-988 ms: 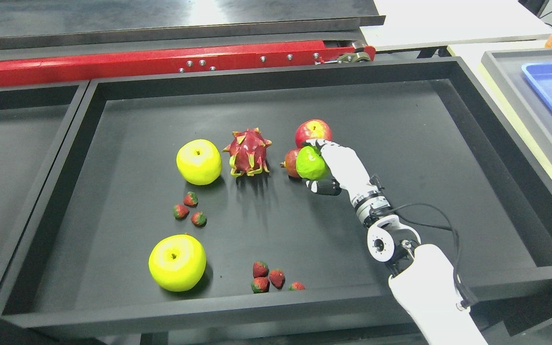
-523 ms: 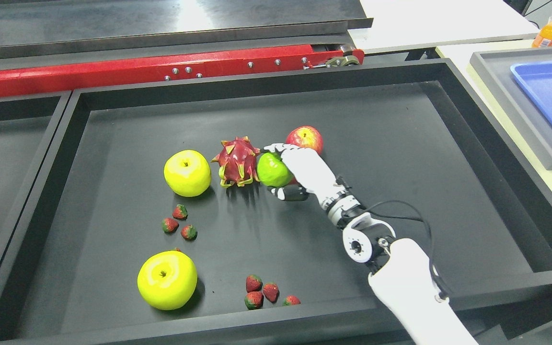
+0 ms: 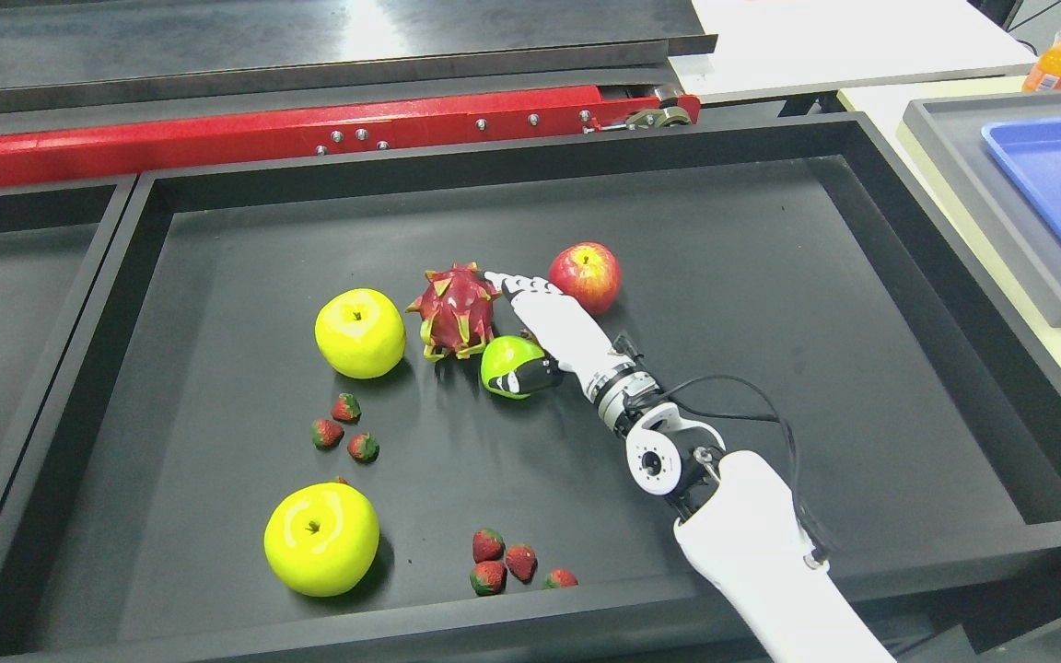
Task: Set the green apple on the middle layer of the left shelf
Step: 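Open the right hand and withdraw it from the green apple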
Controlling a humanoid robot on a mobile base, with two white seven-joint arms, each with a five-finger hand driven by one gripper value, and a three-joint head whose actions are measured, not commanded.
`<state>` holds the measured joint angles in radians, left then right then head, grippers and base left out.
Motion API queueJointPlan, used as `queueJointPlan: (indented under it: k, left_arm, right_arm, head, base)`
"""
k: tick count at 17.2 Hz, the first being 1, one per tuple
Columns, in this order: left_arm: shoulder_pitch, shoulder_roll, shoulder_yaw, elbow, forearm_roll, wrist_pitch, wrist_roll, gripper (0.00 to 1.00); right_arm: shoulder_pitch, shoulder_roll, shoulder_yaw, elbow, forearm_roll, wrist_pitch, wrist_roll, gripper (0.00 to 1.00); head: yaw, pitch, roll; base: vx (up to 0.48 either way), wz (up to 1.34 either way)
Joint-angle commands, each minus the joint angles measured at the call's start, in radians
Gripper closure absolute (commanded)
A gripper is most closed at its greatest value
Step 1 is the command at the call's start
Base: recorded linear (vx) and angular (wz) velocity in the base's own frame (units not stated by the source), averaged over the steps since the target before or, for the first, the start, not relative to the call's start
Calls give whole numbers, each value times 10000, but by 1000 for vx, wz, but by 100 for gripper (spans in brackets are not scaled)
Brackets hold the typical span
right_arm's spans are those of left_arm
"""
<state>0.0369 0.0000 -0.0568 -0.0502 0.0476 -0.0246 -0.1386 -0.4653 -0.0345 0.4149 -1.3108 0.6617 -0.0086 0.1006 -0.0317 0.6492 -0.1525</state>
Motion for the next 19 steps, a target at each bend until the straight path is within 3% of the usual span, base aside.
queueJointPlan:
  k: [1,5,9,19]
  left_arm:
    - [0,175,0,-4,0,0,-10,0]
    - [0,175,0,11,0,-15,-10,0]
    - [0,175,0,-4,15,0,-10,0]
    - [0,175,0,-4,0,0,-9,0]
  right_arm:
    - [631,171,-2654,-802,-3649,-6,22,0]
    - [2041,171,-4207,-1662,-6015,-662,175,0]
    - [3514,171,-4517,-2276,-7443,-1692,99,0]
    - [3871,171,-4594,-2446,-7707,-1709,114,0]
  head:
    - [0,0,0]
    - [0,0,0]
    - [0,0,0]
    - [0,0,0]
  base:
    - [0,0]
    - [0,0]
    - [0,0]
    - [0,0]
